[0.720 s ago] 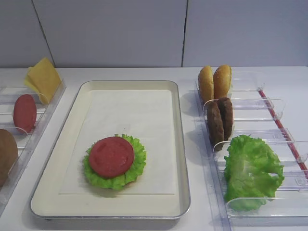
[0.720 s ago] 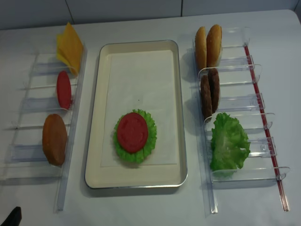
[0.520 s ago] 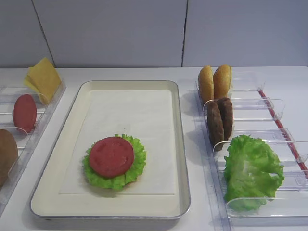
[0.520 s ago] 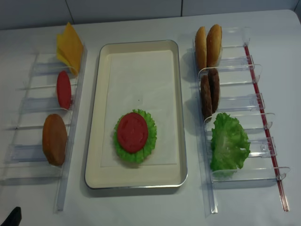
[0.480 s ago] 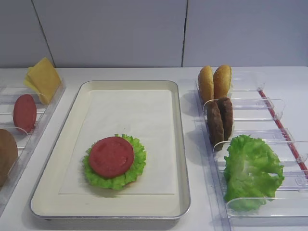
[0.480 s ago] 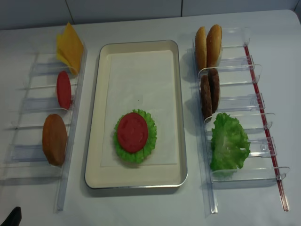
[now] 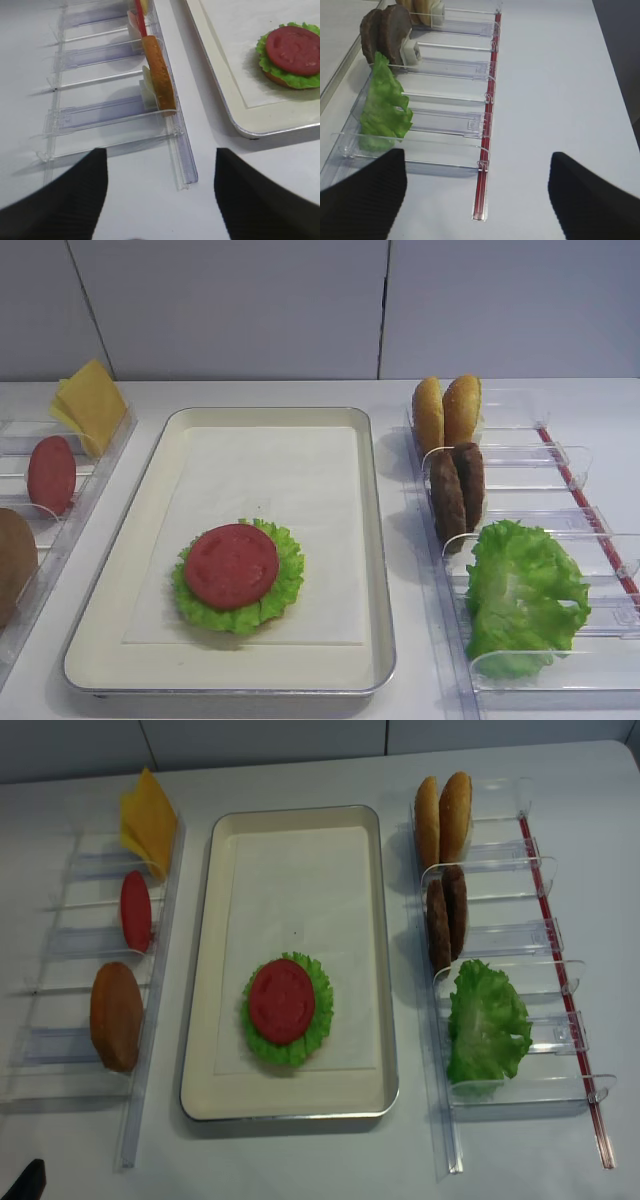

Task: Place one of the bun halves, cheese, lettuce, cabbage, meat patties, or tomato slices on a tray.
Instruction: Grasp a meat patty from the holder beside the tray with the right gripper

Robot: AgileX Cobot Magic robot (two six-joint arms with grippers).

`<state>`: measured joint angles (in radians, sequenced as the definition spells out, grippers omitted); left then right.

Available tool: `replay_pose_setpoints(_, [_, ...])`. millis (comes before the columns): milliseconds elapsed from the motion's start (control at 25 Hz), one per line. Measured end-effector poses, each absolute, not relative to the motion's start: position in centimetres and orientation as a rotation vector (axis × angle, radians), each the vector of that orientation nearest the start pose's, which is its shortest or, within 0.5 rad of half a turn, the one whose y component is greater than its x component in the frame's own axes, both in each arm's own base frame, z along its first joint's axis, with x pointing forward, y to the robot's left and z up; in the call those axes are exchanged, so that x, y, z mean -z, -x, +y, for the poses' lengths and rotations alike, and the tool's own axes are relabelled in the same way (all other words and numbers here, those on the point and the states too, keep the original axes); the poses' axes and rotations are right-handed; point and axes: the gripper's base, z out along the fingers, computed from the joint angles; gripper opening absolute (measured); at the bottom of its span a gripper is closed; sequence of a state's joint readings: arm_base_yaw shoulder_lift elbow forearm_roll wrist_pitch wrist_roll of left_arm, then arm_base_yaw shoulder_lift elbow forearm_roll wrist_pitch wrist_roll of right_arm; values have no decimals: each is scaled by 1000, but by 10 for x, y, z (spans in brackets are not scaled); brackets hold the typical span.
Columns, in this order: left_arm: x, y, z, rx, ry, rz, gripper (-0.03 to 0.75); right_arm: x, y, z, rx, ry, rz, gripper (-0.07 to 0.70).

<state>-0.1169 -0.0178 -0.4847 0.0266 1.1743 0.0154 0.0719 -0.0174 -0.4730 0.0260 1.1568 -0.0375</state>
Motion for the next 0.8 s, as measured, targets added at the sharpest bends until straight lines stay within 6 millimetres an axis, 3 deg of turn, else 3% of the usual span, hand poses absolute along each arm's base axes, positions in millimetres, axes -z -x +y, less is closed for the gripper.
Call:
replay_pose_setpoints(480, [-264,11,4,26,-139,2151,465,-262,9,2,-50,122,2147,607])
replay_pose_setpoints(600, [-264,11,4,26,-139,2151,465,-262,9,3,-30,197,2143,607])
replay_pose_setpoints(800, [-264,11,4,26,-139,2151,465,-287,-4,10,-71,289,2138,607])
